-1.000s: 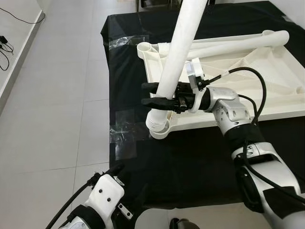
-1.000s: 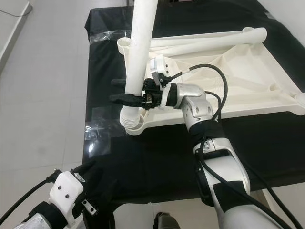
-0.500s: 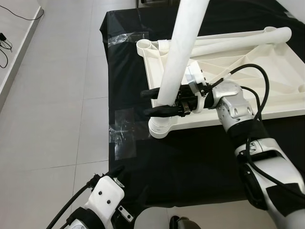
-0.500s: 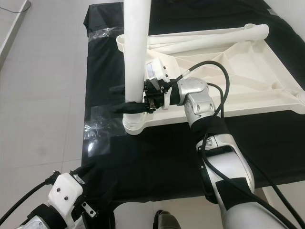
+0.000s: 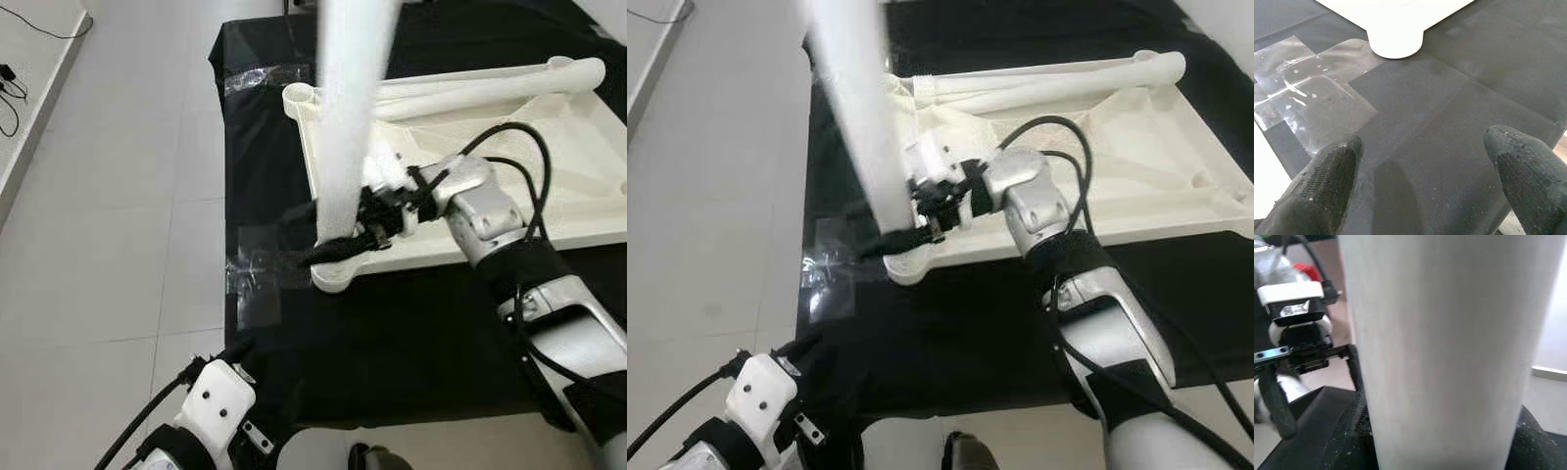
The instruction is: Building children table
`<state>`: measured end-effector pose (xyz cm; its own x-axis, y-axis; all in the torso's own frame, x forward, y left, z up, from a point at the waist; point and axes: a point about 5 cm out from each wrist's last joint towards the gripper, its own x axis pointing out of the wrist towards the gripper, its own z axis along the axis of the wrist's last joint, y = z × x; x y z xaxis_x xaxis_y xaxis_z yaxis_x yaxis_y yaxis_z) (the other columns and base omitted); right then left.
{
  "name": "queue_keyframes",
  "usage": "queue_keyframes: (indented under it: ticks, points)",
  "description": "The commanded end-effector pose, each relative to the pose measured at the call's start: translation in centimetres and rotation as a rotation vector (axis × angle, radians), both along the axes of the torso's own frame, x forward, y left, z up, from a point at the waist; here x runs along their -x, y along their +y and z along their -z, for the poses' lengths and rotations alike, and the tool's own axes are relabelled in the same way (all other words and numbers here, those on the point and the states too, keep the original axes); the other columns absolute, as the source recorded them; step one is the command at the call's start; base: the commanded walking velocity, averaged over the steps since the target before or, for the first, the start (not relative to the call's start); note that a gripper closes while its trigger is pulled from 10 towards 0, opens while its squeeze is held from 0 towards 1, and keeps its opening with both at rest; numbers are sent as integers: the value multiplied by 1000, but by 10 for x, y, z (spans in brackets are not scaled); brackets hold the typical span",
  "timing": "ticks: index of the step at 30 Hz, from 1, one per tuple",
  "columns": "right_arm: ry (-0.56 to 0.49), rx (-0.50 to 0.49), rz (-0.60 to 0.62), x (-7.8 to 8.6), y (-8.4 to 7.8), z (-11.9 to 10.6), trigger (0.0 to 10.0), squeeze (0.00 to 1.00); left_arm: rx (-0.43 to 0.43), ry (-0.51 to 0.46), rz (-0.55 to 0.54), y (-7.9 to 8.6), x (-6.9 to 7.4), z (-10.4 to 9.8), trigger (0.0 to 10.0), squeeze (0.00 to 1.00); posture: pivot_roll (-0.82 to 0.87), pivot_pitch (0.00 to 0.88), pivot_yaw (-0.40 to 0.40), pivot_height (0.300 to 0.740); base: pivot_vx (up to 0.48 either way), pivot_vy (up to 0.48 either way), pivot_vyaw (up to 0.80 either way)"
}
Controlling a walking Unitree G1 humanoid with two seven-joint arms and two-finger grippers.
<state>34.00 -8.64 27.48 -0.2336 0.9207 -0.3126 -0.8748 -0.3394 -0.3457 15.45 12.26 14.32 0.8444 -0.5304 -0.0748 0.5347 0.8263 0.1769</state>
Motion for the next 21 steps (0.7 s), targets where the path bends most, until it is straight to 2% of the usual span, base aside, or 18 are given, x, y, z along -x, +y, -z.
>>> queue_keyframes:
  ticks: [1, 6, 7, 9, 11, 12, 15, 21]
  points:
    - [106, 98, -25, 2, 2, 28, 10000, 0, -4, 21, 1, -1, 3, 3, 10000, 0, 72, 302, -37, 740, 0, 0, 0]
    - [119, 43, -29, -1, 9, 20, 10000, 0, -5, 20, -1, -1, 2, 3, 10000, 0, 70, 300, -40, 740, 0, 0, 0]
    - [133, 5, -23, -2, 11, 17, 10000, 0, -5, 20, -2, -1, 1, 4, 10000, 0, 66, 296, -39, 740, 0, 0, 0]
    - [133, 5, -23, -2, 11, 17, 10000, 0, -5, 20, -2, -1, 1, 4, 10000, 0, 66, 296, -39, 740, 0, 0, 0]
    - [170, -115, 15, -9, 8, 14, 10000, 0, -5, 21, -1, -1, 0, 5, 10000, 0, 65, 287, -37, 740, 0, 0, 0]
    - [170, -115, 15, -9, 8, 14, 10000, 0, -5, 21, -1, -1, 0, 5, 10000, 0, 65, 287, -37, 740, 0, 0, 0]
    - [204, -241, 102, -14, -2, 16, 10000, 0, -4, 23, 3, -1, -2, 7, 10000, 0, 55, 276, -28, 740, 0, 0, 0]
    - [202, -295, 171, -14, -10, 21, 10000, 0, -4, 24, 5, -1, -5, 8, 10000, 0, 42, 260, -19, 740, 0, 0, 0]
